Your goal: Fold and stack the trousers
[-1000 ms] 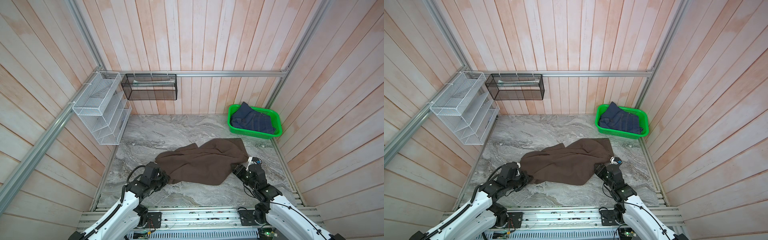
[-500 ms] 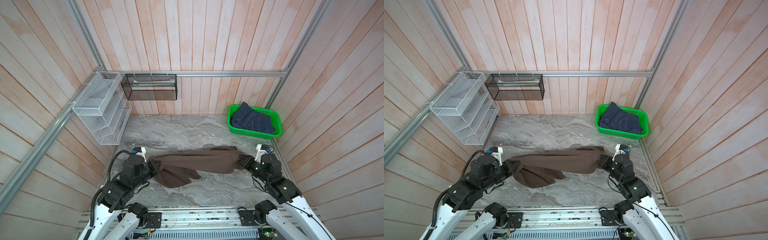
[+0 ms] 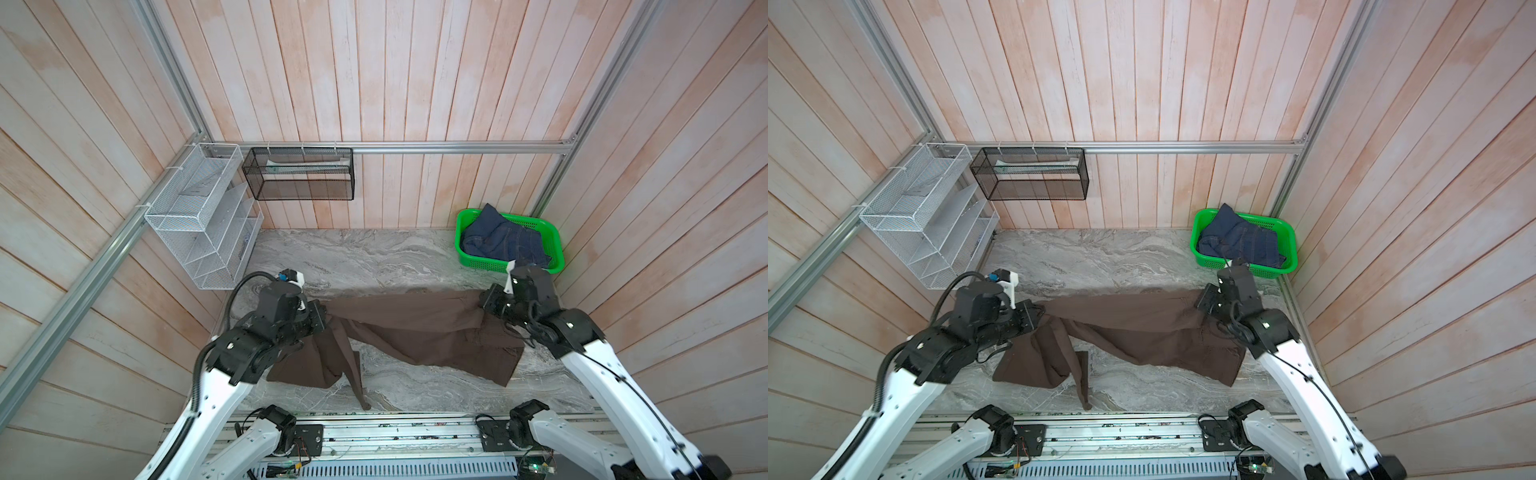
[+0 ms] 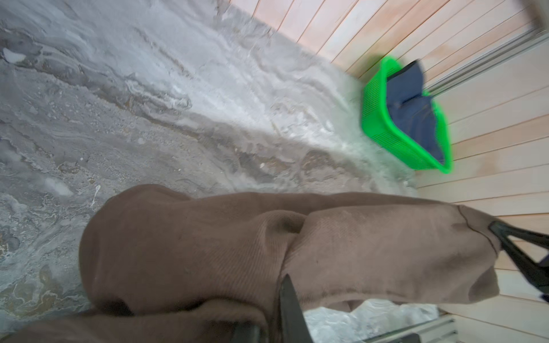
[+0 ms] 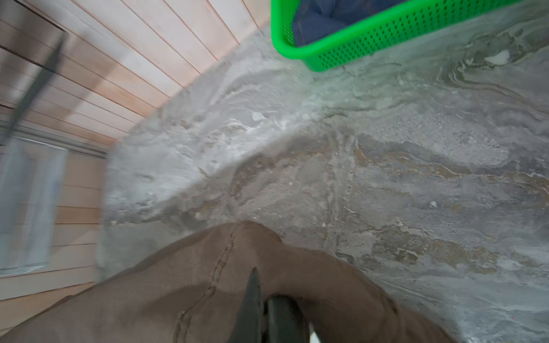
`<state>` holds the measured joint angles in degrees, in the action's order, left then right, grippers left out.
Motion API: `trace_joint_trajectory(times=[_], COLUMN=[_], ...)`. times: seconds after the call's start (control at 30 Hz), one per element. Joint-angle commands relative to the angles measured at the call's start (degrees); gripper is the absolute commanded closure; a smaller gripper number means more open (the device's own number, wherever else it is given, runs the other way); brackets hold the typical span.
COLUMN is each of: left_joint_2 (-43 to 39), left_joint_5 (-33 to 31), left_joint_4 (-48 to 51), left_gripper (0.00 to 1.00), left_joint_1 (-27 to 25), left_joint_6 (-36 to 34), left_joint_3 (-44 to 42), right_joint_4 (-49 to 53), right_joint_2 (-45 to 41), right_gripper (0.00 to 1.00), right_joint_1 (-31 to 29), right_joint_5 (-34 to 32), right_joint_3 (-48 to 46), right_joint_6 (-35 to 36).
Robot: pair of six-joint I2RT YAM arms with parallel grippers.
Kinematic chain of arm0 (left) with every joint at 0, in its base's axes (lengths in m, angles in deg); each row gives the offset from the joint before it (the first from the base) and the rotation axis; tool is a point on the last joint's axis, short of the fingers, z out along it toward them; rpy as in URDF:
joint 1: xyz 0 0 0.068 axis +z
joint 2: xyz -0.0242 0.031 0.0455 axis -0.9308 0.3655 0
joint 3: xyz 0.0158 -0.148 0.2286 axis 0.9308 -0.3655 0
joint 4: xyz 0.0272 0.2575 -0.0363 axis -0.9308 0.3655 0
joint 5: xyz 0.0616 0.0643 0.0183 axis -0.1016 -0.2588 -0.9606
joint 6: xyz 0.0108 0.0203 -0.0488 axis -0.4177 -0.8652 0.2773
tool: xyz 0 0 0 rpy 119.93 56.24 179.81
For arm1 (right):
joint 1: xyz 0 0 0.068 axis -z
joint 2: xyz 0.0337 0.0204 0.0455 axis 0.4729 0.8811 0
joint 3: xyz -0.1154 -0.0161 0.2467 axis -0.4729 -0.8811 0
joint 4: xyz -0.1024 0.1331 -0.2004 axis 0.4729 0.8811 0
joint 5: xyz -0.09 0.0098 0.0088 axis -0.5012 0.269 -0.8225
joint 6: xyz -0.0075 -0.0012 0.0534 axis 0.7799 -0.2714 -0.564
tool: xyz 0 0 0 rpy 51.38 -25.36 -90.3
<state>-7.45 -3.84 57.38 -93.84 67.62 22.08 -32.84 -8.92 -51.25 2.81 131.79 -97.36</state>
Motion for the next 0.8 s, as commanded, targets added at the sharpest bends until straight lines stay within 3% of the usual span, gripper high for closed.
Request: trace_joint_trajectory(times=[0.0,0.1,0.13,0.23,0.3,0.4,0.63,0.77], left_joint_2=[5.2,9.3,10.1,10.4,10.4,11.4,12.0,9.7], left_joint_5=[-2.0,-1.9,-1.6,-0.4,0.0,0.8,4.9,5.6], left_joint_4=[-5.9,-8.1,-8.6,-9.4,-9.0,-8.2,-8.4,-7.7], left_gripper=[0.97,0.89,0.85,0.59,0.51,0.39,0.32,0.16], left_joint_1=[1.2,3.3,4.3,6.9,8.3,10.1,12.5,12.9], left_joint_6=[-3.1,-3.8,-4.2,-5.2,-6.1,-7.5,-7.9,-7.9], left_joint_3=[-3.1,-4.5,-4.5,-4.1,-3.4,-2.6,-3.7,-6.7], right_joint_4=[-2.2,-1.1,-0.7,-0.2,0.1,-0.9,-9.9,-16.0], right_joint_2=[6.9,11.9,12.2,8.6,4.7,-0.9,-2.2,-3.2], right_gripper=[0.92,0.66,0.61,0.5,0.45,0.4,0.4,0.42], right_joint_1=[0.4,0.4,0.4,0.3,0.3,0.3,2.2,5.2], right_joint_5=[-4.6,-4.1,-3.6,-3.5,-3.7,-1.9,4.2,3.5], right_joint_3=[-0.6,1.3,1.9,1.0,-1.1,-7.6,-22.2,-26.3], right_joint_6=[3.2,3.6,3.5,1.9,-0.3,-3.6,-6.9,-5.9])
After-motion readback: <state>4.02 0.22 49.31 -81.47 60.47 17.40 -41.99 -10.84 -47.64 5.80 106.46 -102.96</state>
